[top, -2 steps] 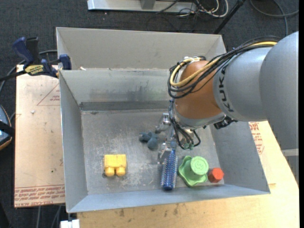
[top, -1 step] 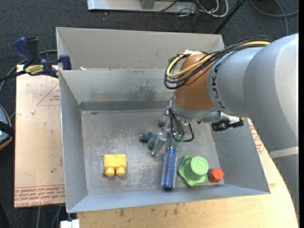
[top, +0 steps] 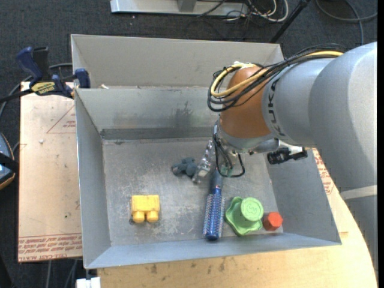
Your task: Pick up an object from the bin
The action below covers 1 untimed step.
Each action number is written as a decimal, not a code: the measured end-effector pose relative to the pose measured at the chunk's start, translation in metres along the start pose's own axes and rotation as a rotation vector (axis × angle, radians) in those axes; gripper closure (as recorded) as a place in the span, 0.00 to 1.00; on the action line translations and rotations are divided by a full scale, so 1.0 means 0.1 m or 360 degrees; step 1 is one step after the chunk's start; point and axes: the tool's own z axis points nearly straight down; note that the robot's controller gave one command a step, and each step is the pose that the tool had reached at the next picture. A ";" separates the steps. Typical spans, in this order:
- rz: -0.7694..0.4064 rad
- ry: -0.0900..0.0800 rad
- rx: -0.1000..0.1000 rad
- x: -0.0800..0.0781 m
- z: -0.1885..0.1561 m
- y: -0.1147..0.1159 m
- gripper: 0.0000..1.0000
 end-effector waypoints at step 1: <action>-0.0050 -0.0005 0.0003 -0.11 -1.45 0.21 1.00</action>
Offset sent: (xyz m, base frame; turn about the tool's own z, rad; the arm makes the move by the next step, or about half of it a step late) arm 0.0133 0.0142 0.1399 -0.0282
